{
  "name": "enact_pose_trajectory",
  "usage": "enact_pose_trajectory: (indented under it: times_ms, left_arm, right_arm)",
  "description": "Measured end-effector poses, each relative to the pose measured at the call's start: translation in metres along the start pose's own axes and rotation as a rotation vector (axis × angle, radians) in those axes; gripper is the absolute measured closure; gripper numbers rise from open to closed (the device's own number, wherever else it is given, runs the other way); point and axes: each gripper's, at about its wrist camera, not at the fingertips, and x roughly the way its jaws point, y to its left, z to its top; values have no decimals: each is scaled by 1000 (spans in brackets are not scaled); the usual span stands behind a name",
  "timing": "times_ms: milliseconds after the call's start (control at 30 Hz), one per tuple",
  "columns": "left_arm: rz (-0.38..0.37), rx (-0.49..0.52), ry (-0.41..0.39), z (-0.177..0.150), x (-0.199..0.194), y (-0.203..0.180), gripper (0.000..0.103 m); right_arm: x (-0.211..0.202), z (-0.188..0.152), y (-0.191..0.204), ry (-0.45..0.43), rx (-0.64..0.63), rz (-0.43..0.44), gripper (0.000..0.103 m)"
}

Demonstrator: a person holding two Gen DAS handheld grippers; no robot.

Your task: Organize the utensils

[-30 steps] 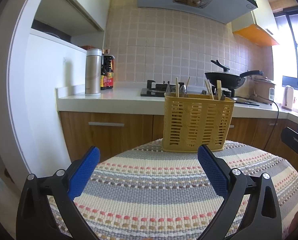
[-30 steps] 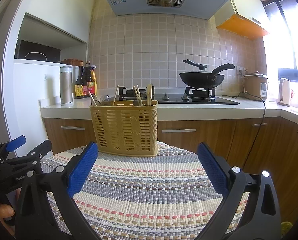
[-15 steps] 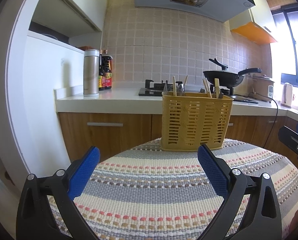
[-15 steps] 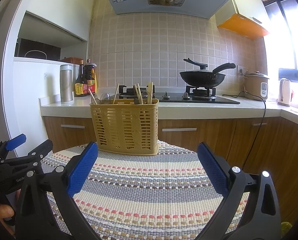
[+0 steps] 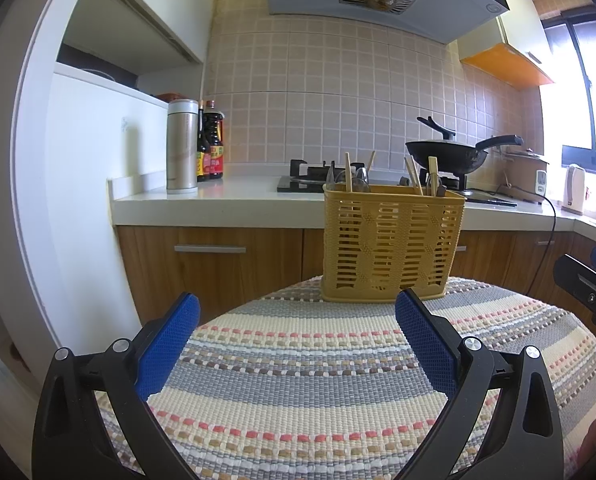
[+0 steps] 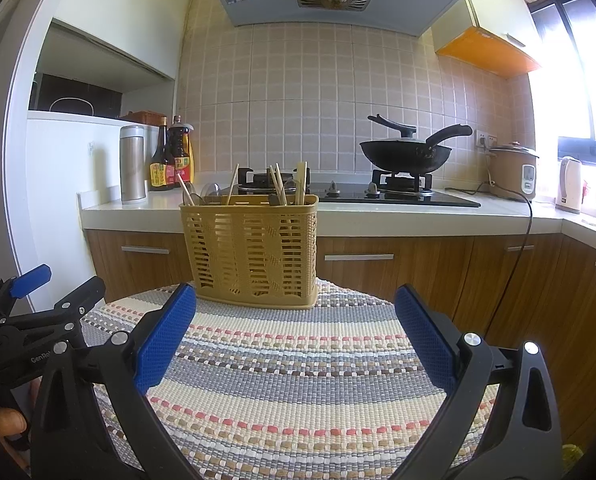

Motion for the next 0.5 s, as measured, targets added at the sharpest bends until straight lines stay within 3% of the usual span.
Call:
enact_pose_trajectory:
  times_ms: [500]
  left_arm:
    - [4, 5, 3, -1, 0, 0, 8]
  right_arm:
    - [3, 0, 1, 6, 0, -4, 8]
